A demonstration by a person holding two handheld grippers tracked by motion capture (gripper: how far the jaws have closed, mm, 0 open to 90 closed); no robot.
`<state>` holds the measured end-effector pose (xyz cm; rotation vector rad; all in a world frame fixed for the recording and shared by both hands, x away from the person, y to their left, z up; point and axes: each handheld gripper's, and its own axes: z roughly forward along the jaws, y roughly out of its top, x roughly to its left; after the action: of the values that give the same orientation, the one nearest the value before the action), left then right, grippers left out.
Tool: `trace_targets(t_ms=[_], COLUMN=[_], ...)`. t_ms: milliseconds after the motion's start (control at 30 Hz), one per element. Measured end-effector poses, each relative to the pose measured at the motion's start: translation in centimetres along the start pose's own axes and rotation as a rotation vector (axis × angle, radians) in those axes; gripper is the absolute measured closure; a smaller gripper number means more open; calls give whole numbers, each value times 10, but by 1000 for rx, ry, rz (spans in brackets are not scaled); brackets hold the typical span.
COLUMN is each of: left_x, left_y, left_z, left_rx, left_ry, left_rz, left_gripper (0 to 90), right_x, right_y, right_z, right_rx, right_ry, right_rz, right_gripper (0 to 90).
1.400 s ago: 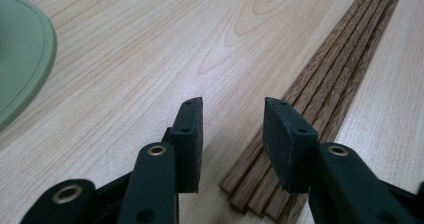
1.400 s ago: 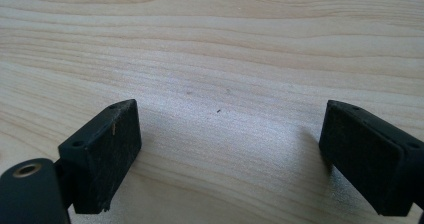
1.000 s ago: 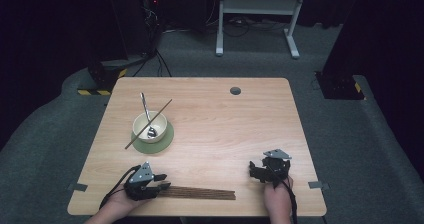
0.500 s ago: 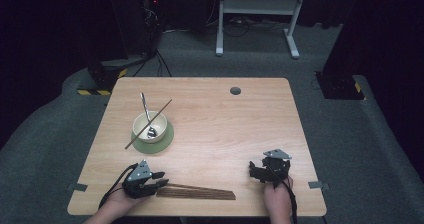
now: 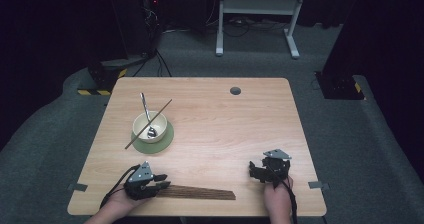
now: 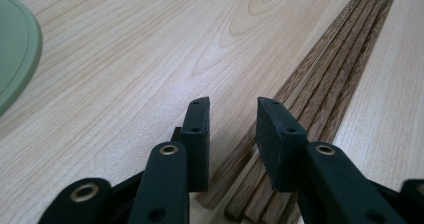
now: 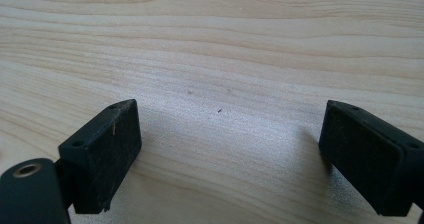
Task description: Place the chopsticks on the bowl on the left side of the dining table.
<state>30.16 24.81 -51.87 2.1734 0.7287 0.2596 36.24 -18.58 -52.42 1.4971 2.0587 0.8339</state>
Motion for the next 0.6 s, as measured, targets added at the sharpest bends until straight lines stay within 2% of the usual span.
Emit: trace_targets(t_ms=[167, 267, 367, 600], left_x=[-1, -2, -4, -1], left_y=[1, 1, 2, 0], left_z=[1, 0, 0, 3], left_rx=[-1, -16, -7, 14], left_ry=[-7, -25, -31, -14], left_rz=[8, 14, 22, 14], left_gripper=[687, 687, 687, 700], right_x=[0, 0, 0, 0], right_y=[0, 0, 0, 0], right_z=[0, 0, 0, 0], right_rx=[0, 0, 0, -1], right_ry=[0, 0, 0, 1], right_rz=[0, 0, 0, -1], right_gripper=[95, 95, 95, 95])
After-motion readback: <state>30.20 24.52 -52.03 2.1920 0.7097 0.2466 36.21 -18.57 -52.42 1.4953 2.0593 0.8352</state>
